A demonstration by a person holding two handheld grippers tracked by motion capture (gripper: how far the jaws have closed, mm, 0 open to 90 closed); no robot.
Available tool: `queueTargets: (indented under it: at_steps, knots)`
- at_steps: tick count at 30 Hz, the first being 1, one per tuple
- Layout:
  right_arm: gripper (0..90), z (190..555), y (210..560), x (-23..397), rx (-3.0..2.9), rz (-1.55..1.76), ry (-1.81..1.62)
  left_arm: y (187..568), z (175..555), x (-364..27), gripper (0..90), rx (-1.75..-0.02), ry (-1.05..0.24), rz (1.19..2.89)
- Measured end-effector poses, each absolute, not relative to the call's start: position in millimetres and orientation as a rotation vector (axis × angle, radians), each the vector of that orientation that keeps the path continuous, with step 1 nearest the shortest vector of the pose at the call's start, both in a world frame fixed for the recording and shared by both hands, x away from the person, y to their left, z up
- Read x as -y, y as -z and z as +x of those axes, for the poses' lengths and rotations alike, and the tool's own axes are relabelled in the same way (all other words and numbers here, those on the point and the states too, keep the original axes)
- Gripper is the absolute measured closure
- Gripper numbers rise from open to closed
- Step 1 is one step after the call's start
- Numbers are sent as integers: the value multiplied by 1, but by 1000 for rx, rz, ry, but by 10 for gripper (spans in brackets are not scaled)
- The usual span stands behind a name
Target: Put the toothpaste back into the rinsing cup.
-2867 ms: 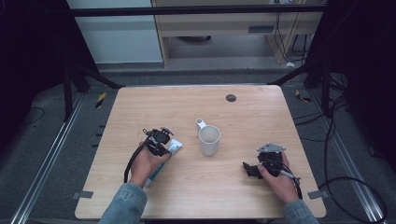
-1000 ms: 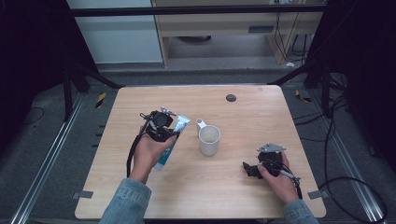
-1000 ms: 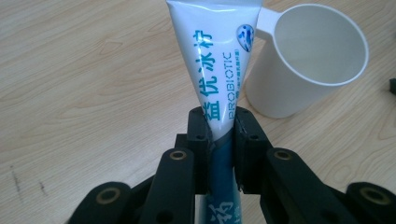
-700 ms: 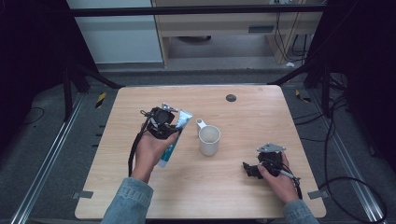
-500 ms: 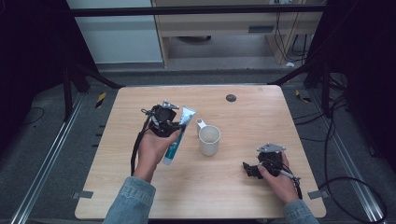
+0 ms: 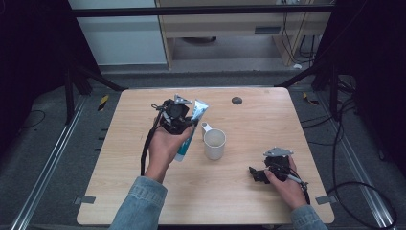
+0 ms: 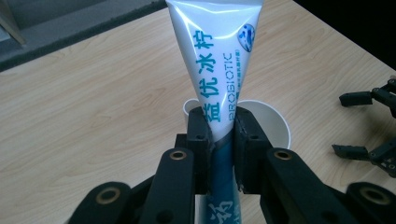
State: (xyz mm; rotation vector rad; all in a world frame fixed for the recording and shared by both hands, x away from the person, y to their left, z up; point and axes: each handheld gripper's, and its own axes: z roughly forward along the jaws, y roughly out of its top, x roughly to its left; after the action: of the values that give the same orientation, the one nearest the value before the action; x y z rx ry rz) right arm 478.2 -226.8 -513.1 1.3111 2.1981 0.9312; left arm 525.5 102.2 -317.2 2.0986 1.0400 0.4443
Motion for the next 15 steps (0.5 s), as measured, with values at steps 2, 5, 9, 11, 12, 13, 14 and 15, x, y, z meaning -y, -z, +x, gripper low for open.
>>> queueTargets:
  at_steps: [2, 5, 9, 11, 12, 13, 14, 15]
  knots:
    - [5, 478, 513, 227, -2199, 1308, -929, 316, 526, -99, 783, -1039, -449, 2092]
    - [5, 478, 512, 226, -2200, 1334, -937, 316, 527, -96, 783, -1036, -457, 2081]
    - [5, 478, 513, 227, -2200, 1317, -933, 314, 521, -90, 783, -1000, -520, 2089]
    - [5, 478, 513, 228, -2202, 1307, -932, 314, 519, -86, 783, -985, -516, 2094]
    - [5, 477, 513, 228, -2202, 1306, -934, 314, 519, -84, 783, -987, -511, 2087]
    - [5, 477, 513, 228, -2202, 1306, -933, 315, 520, -83, 783, -985, -506, 2081]
    - [5, 477, 513, 228, -2202, 1307, -933, 314, 521, -83, 783, -983, -510, 2082]
    - [5, 477, 513, 228, -2202, 1307, -933, 314, 521, -82, 783, -984, -517, 2068]
